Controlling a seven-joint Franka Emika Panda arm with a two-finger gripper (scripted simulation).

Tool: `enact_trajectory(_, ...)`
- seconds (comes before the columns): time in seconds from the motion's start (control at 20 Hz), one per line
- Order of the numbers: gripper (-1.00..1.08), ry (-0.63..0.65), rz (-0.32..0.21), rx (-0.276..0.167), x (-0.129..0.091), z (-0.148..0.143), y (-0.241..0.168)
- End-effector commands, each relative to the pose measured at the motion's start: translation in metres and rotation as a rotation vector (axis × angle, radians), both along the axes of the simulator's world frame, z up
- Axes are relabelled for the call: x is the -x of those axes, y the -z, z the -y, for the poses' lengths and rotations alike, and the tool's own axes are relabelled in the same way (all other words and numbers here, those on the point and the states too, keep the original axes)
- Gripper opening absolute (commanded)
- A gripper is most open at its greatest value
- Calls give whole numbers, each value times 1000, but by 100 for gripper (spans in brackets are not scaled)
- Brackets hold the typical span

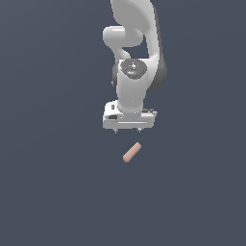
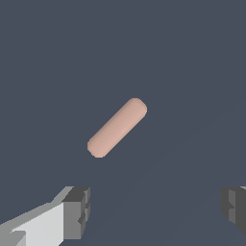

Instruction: Pick up the object and move it to a goal position.

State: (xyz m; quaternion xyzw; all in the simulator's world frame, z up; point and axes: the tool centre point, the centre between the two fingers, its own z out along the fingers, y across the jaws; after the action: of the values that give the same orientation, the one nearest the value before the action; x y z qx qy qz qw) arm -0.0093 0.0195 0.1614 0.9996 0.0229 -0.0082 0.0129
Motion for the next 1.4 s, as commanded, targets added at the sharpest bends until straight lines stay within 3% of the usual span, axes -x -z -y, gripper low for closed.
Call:
enact_trajectory(0.0,100,9,0,0,0,0,1)
enact_trajectory(0.55,100,156,5,-8,-8,-6,18)
enact_trajectory(1.35,100,578,17,-19,-27,-21,67)
